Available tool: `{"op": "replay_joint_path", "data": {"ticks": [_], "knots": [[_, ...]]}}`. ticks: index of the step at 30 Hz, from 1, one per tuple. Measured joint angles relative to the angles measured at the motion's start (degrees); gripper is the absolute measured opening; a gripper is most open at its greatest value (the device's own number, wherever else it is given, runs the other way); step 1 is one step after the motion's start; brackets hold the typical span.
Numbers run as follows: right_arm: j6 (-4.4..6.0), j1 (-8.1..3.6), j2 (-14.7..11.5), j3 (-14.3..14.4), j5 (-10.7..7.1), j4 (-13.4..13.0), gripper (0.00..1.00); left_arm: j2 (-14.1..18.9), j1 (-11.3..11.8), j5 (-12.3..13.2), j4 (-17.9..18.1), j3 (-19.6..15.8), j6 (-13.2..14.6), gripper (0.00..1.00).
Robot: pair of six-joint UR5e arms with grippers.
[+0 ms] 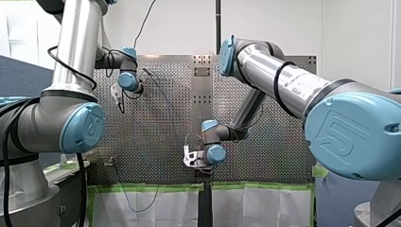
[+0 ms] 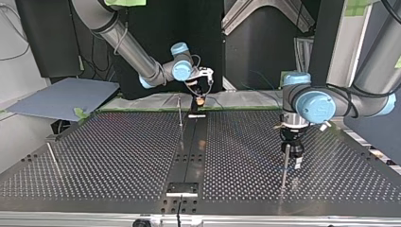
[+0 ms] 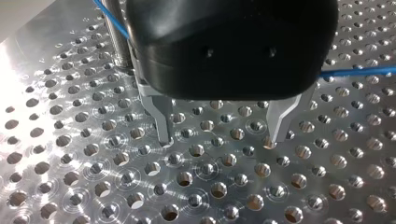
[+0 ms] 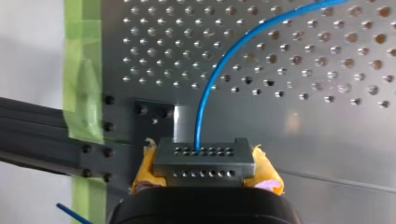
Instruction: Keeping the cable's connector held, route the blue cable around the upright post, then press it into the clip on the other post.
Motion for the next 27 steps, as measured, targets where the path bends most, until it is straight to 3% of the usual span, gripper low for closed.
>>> {"op": "replay_joint_path", "data": {"ticks": [14, 27], "knots": [[0.06, -0.33, 3.99, 0.00, 0.69, -2.13, 0.00, 0.00, -0.03, 0.00, 0.09, 0.00, 0.21, 1.00], [0.10, -0.74, 8.32, 1.12, 2.77, -4.41, 0.00, 0.00, -0.01, -0.01, 0.26, 0.00, 0.46, 1.00]]}}
